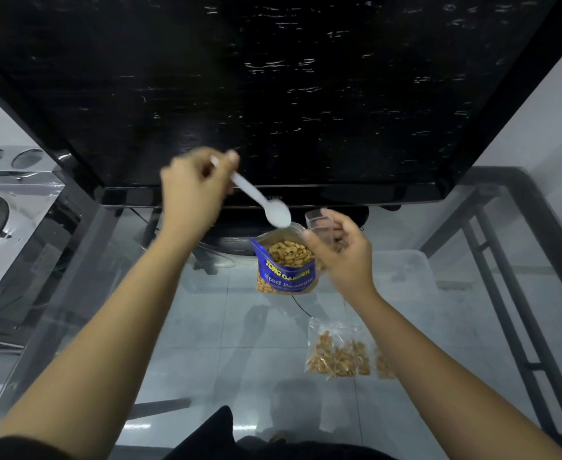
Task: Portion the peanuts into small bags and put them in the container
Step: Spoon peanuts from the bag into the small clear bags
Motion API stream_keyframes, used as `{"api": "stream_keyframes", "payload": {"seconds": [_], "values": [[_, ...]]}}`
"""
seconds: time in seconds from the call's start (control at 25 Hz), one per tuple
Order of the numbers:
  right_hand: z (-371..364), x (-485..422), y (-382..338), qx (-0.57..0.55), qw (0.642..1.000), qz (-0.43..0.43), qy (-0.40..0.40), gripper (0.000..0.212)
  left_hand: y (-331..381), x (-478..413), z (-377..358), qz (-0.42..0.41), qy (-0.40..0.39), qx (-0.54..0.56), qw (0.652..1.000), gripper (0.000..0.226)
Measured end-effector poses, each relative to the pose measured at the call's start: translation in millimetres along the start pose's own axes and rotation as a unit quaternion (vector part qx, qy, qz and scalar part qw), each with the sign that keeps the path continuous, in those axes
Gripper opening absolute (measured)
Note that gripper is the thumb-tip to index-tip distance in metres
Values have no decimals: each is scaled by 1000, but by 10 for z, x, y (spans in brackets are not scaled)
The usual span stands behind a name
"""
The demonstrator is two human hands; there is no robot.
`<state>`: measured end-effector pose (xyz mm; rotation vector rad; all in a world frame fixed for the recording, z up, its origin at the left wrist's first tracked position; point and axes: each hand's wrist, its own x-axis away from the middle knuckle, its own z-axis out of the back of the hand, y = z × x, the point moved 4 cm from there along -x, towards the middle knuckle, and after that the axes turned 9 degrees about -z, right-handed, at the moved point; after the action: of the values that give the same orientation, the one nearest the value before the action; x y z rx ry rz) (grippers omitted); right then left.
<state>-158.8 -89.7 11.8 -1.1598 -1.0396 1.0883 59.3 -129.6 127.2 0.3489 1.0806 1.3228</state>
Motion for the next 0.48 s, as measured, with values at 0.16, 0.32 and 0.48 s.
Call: {"api": "stream_keyframes", "payload": {"seconds": [0.16, 0.32, 0.48], "values": [[123, 8, 251, 39, 996, -68, -35, 51, -288, 360, -621, -66, -160, -35, 984, 17], [110, 25, 385, 39, 989, -123, -79, 43, -620, 476, -834, 55, -152, -7, 987, 23], [136, 14, 411, 26, 985, -138, -97, 38, -777, 575, -924, 191, -133, 40, 972, 25]]}}
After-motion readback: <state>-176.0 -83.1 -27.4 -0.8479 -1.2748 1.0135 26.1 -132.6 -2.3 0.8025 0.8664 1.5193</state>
